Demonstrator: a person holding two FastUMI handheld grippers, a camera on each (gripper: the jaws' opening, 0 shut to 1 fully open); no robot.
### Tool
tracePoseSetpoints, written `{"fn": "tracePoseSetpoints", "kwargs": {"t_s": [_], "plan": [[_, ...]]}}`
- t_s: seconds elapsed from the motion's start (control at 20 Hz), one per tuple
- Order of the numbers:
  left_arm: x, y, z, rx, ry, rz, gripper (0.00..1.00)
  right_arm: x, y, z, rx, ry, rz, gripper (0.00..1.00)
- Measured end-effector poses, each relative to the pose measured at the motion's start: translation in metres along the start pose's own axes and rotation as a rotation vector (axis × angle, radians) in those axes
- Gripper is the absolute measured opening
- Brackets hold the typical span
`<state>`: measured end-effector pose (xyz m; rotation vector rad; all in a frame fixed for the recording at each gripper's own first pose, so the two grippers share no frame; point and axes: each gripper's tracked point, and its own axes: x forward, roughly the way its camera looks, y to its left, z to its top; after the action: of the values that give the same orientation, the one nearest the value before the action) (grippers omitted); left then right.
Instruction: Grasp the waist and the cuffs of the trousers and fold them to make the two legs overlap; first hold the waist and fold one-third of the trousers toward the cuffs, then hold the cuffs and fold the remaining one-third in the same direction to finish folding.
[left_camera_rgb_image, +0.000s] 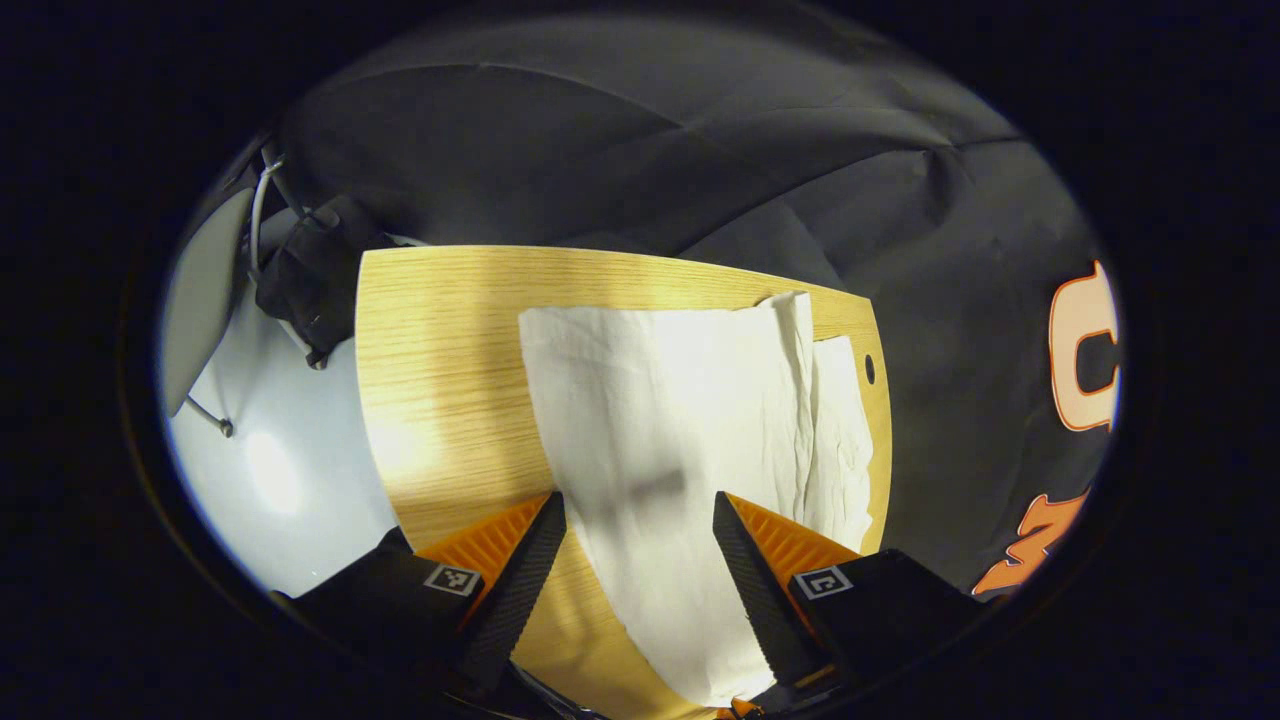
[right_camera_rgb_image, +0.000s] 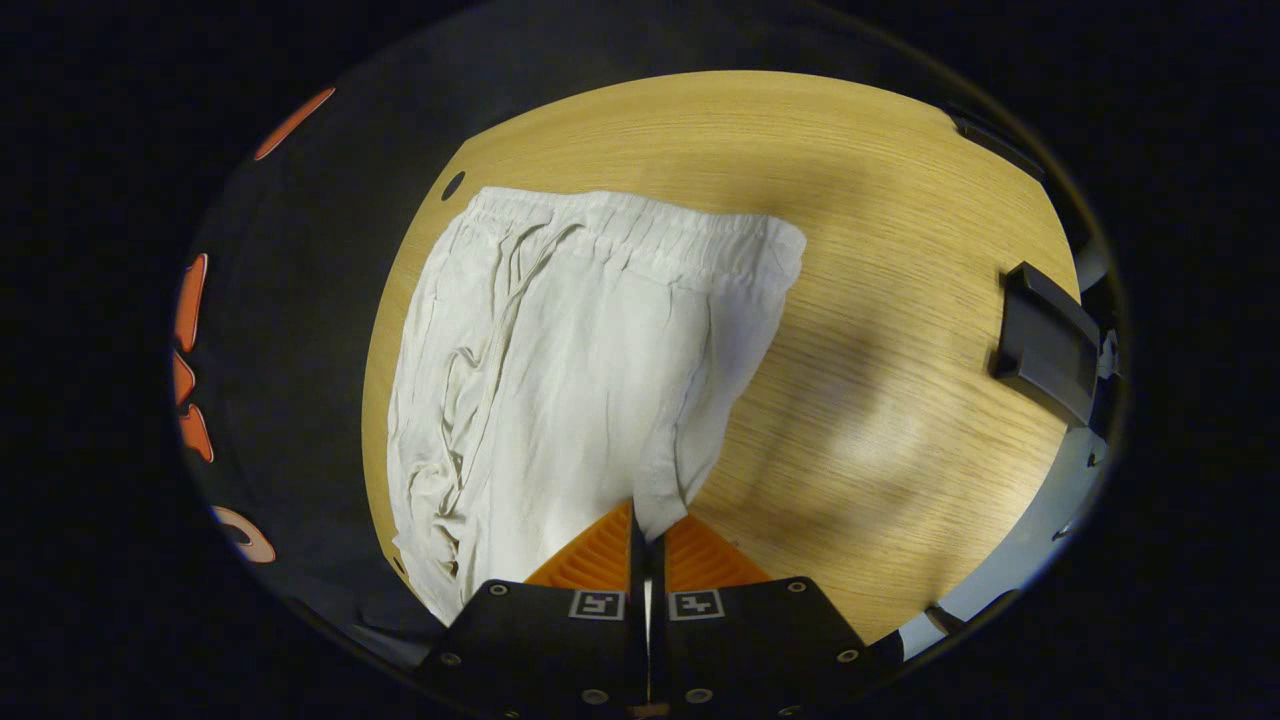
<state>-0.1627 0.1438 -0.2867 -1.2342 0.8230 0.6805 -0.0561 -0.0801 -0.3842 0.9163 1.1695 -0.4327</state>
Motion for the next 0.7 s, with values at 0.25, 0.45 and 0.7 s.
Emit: {"fn": "tracePoseSetpoints", "kwargs": {"t_s": [0.25, 0.45, 0.7], "plan": [[0.006, 0.001, 0.002, 0.015, 0.014, 0.049, 0.94, 0.000, 0.001, 0.001, -0.026, -0.006, 0.001, 0.01], [0.011, -0.004, 0.002, 0.029, 0.052, 0.054, 0.37, 0.000, 0.001, 0.002, -0.034, -0.013, 0.001, 0.02], [0.019, -0.014, 0.003, 0.060, 0.101, 0.033, 0.04, -0.003, 0.002, 0.002, -0.022, -0.030, -0.005, 0.02]]}}
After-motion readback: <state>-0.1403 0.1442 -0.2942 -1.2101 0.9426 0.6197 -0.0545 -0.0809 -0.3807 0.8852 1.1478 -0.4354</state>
